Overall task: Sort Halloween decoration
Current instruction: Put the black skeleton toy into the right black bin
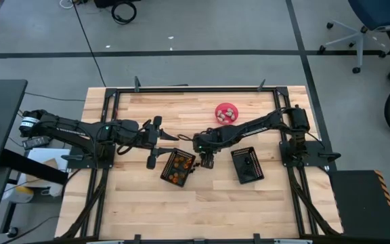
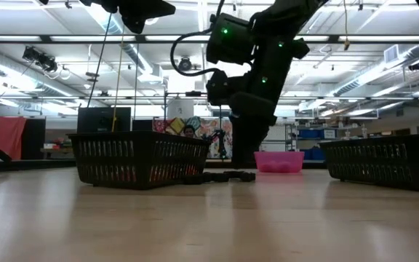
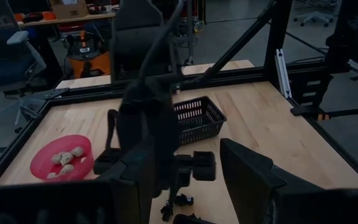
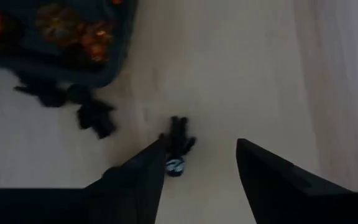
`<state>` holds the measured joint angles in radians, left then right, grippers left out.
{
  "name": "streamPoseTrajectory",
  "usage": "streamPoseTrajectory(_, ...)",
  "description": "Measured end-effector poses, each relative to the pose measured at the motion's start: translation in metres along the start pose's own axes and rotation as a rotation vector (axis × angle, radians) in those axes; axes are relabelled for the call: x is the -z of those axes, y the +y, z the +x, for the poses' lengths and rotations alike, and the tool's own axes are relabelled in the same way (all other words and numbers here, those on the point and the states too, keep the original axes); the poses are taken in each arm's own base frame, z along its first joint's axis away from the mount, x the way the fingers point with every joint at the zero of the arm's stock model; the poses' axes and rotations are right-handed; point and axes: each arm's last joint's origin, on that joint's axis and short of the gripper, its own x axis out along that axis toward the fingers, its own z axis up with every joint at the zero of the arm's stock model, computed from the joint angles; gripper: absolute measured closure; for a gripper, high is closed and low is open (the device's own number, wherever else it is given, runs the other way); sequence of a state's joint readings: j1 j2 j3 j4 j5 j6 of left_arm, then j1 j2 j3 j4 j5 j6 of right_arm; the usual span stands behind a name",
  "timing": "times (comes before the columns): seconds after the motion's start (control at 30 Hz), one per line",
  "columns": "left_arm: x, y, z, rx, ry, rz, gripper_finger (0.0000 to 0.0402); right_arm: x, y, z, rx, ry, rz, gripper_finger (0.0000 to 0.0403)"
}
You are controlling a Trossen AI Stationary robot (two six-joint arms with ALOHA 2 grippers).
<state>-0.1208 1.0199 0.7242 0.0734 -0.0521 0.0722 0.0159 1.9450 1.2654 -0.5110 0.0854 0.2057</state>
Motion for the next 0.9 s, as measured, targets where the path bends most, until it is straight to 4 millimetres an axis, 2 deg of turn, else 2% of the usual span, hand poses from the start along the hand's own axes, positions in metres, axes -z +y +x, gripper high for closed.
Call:
streamPoseTrajectory(0.53,0.0,0.0,0.0,0.0,-0.002,0.0,0.0246,0.018,0.001,0.015,-0.026,-0.018,0.031,0.0211)
streamPoseTrajectory(0.77,0.0,0.0,0.0,-0.001,-0.001,0.0,0.0246,0.018,0.001,0.014,-0.038,-0.03,0.003,0.0246)
streamPoseTrajectory(0.9,0.0,0.0,0.0,0.0,0.0,0.0,0.0246,0.014,0.003,0.01,-0.044,-0.032,-0.038,0.0246)
